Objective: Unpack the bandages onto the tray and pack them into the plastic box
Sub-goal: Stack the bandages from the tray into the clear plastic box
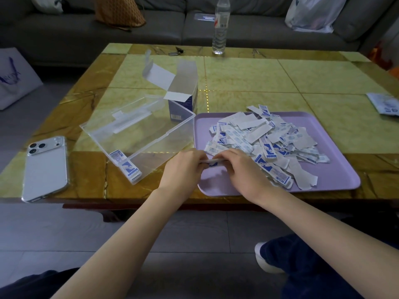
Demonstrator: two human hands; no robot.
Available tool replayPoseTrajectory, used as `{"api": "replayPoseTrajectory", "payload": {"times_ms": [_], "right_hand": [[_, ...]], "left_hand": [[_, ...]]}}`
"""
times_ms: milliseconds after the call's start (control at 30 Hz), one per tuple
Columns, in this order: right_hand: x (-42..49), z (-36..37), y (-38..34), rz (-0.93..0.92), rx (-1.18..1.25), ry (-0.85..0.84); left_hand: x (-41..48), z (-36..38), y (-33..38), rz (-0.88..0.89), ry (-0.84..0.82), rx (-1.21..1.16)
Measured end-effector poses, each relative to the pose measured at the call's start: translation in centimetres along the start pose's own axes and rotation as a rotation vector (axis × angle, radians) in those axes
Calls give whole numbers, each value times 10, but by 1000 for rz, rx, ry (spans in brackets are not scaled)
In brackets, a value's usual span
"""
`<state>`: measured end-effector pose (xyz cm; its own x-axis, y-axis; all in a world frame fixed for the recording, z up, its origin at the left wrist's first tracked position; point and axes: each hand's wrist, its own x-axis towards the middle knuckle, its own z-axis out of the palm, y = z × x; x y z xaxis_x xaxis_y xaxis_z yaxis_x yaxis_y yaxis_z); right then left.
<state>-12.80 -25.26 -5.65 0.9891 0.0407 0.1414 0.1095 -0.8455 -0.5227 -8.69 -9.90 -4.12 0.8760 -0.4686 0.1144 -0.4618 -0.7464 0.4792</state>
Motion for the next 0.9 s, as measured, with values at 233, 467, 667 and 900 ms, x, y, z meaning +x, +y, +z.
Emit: {"api": "replayPoseTrajectory", "payload": {"times_ms": [233, 467, 667, 900], "right_hand": [[14, -21, -39, -128, 186, 135], [44, -31, -84, -151, 249, 167], [72, -20, -112, -146, 324, 68], [98, 3, -145, -153, 267, -2]], "left_hand": [[-1, -45, 1, 37, 303, -59], [1, -87, -19, 37, 367, -170], [-4, -107, -48, -9, 406, -202], [-10, -119, -76, -60, 479, -208]]}}
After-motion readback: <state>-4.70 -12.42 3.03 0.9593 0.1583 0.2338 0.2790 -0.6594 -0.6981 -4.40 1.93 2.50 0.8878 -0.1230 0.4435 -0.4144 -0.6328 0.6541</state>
